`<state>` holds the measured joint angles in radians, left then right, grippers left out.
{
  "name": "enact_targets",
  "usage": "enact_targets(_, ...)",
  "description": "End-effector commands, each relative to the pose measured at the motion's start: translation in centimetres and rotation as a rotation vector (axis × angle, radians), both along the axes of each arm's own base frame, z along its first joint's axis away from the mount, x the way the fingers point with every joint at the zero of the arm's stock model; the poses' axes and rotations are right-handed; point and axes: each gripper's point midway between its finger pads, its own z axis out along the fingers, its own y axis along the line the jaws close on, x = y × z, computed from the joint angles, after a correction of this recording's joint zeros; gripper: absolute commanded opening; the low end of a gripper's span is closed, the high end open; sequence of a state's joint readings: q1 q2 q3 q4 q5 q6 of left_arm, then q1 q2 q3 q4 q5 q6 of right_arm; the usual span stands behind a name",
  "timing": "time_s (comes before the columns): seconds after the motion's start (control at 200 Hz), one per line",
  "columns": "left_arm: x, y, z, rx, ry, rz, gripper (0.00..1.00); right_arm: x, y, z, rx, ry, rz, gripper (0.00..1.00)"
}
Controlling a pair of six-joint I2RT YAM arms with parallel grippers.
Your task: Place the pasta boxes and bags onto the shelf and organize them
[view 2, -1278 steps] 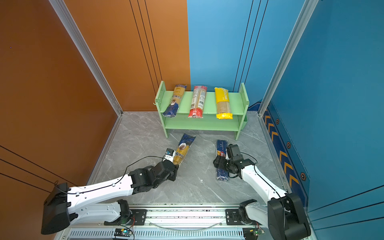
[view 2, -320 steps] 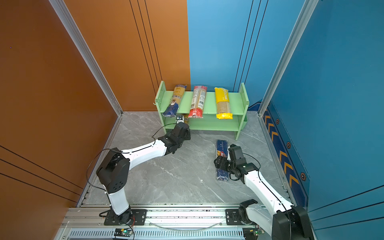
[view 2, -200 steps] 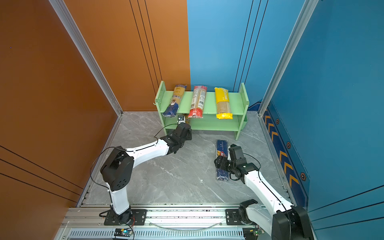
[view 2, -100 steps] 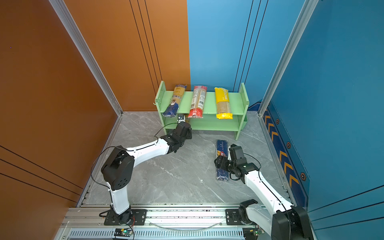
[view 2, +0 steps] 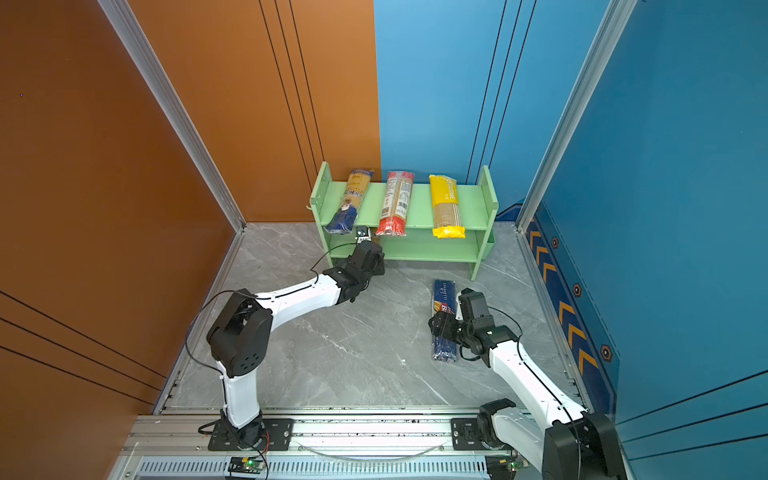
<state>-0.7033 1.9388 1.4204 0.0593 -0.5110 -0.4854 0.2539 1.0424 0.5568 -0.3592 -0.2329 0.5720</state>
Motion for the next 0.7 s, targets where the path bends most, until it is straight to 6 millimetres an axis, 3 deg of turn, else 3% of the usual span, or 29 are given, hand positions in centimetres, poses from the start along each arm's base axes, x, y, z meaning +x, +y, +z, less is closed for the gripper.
enact_targets(0.0, 2.1, -0.3, 6.6, -0.116, -0.183, 0.036, 0.00, -0.6, -0.2, -0.6, -0.017, 0.024, 0.018, 0.85)
enact_targets(0.295, 2.1, -0.5, 5.9, -0.114, -0.169, 0.030, 0.00, -0.6, -0.3, -0.5, -0.015, 0.022, 0.016, 0.85)
enact_targets(0.511, 2.0, -0.3, 5.6, -0.116, -0.170, 0.036, 0.07, -0.7, -0.5, -0.6, -0.021, 0.026, 0.009, 0.85)
enact_targets(0.581, 2.0, -0.2, 5.5, -0.114, -0.168, 0.037, 0.15, -0.7, -0.5, -0.6, -0.020, 0.026, 0.008, 0.85)
enact_targets(0.696, 2.0, -0.2, 5.2, -0.107, -0.165, 0.038, 0.16, -0.8, -0.5, -0.6, -0.020, 0.025, 0.010, 0.85)
